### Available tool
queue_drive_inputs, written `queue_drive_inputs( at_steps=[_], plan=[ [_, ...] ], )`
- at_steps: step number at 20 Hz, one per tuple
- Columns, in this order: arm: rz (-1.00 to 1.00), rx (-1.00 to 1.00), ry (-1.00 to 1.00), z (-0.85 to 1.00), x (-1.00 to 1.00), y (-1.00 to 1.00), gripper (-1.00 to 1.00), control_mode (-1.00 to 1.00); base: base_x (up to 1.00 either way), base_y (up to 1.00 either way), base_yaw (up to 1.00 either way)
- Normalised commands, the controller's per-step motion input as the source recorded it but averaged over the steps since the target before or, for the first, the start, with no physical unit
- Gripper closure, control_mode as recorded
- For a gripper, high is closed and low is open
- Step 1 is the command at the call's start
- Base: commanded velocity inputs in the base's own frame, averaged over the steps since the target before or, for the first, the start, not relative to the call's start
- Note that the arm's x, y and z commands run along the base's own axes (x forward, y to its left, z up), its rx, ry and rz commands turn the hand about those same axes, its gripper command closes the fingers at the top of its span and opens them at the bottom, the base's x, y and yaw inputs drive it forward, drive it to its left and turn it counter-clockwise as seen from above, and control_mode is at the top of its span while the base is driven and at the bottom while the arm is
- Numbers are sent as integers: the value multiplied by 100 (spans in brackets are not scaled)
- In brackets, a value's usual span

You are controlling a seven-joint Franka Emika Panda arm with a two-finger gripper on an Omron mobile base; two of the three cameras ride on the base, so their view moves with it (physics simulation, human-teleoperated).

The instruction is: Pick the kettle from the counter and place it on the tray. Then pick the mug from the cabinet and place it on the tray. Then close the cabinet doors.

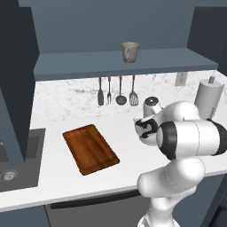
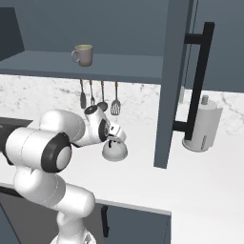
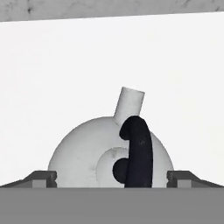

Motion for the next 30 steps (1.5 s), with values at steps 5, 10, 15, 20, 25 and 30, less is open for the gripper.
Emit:
queue_drive_inputs(
  at_steps=[5, 10, 15, 20, 25, 30],
  plan=[
    [-1, 0, -3, -19, 0, -1, 100, -100, 0, 0, 0],
    [0, 0, -6, -10, -11, 0, 100, -100, 0, 0, 0],
    [0, 0, 0, -11, -29, 0, 100, -100, 0, 0, 0],
    [2, 4, -3, 3, -34, 3, 100, -100, 0, 0, 0],
    [20, 7, -9, 46, -49, 27, 100, -100, 0, 0, 0],
    [33, 1, -1, 47, -44, 53, 100, -100, 0, 0, 0]
  ],
)
